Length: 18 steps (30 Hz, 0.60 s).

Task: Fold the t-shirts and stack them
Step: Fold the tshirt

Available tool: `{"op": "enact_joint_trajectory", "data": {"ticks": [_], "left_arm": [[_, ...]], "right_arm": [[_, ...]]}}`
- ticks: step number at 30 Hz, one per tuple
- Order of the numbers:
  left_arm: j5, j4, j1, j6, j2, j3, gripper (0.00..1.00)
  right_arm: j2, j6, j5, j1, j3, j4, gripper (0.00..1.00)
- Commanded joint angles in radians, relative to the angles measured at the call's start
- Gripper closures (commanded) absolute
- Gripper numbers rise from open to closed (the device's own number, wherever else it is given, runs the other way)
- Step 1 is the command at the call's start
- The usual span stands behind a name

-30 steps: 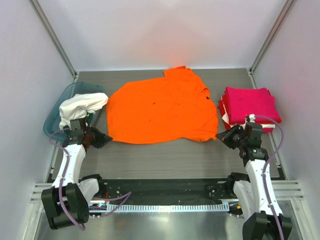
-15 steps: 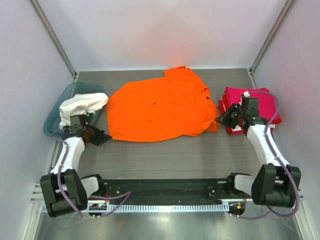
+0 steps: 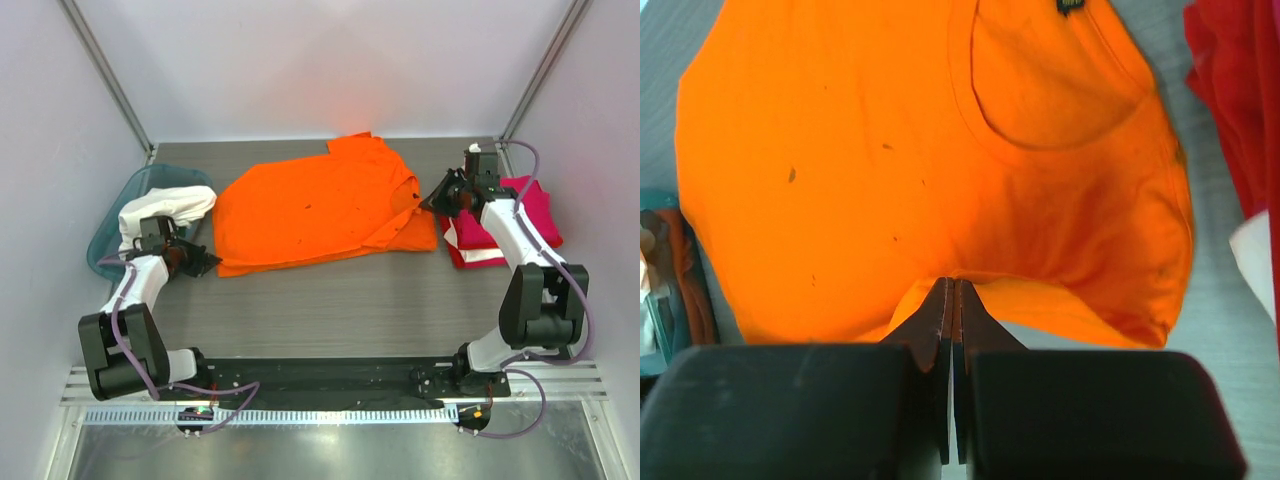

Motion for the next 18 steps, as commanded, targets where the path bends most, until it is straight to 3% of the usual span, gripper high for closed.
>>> {"op": "enact_joint_trajectory", "data": {"ticks": [1, 18], "left_arm": [[-0.001, 0.078, 0.008, -0.030, 0.037, 0.053, 1.00], [-0.053, 0.142, 0.008, -0.084, 0.160, 0.125, 1.00]], "right_arm": [[0.056, -0.015, 0.021, 0.008, 0.101, 0.027, 0.99], [0.334, -0.049, 0.027, 0.022, 0.405, -0.011, 0.99]]}}
